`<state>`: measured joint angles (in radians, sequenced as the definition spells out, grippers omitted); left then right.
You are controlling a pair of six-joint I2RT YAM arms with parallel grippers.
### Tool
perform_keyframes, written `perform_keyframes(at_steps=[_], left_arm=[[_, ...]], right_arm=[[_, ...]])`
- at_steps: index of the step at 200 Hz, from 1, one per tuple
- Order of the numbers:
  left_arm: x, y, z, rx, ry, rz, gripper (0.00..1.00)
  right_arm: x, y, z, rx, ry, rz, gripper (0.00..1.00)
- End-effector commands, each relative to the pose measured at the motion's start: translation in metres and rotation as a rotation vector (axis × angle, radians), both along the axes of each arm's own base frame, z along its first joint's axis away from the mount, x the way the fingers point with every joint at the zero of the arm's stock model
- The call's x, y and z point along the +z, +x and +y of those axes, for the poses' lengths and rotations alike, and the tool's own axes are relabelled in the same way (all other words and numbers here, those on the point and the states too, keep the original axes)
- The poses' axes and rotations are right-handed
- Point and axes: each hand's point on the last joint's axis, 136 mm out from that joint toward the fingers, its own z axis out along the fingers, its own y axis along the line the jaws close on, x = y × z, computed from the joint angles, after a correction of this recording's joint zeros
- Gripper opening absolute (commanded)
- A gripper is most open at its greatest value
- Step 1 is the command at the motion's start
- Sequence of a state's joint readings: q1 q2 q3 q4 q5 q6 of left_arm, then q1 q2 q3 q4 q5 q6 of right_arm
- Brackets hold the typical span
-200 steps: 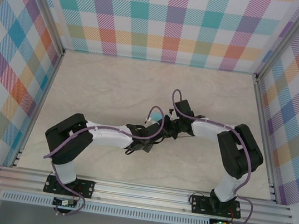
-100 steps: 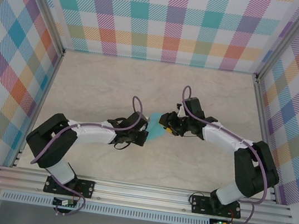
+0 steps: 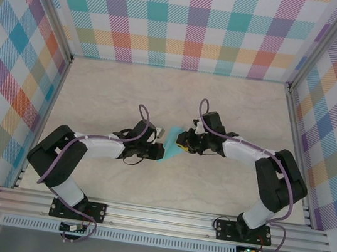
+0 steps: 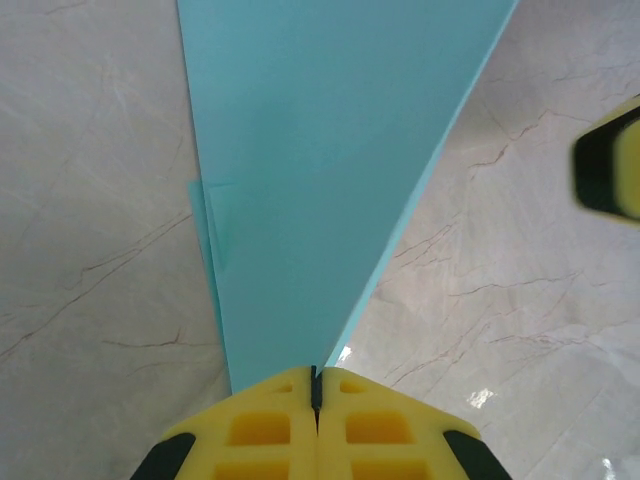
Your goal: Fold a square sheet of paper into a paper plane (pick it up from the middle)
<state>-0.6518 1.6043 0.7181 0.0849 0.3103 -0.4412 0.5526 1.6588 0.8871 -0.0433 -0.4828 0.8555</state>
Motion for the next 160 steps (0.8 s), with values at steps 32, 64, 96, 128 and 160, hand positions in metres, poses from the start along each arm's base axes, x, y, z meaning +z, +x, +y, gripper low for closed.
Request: perform_keyframes(at_steps=[32,64,96,128,160], left_arm=[[-0.008,0.001,-0.001,-0.014,-0.075,0.067,0.05],[-0.014,0.001,0.002,-0.017,-0.087,0.099,0.05],[-0.017,0.003,0.003,-0.018,-0.109,0.124,0.05],[-0.018,0.005,0.005,-0.018,-0.128,0.14,0.05],[-0.021,0.005,0.007,-0.023,-0.141,0.157,0.05]], right_arm=[[0.009,0.009,0.032,0.046,0.087,-0.012,0.21],[0.004,0.014,0.035,0.034,0.075,0.0,0.21],[-0.003,0.019,0.039,0.025,0.076,0.02,0.21],[-0.01,0.023,0.041,0.017,0.063,0.032,0.21],[-0.015,0.028,0.044,0.015,0.059,0.038,0.21]])
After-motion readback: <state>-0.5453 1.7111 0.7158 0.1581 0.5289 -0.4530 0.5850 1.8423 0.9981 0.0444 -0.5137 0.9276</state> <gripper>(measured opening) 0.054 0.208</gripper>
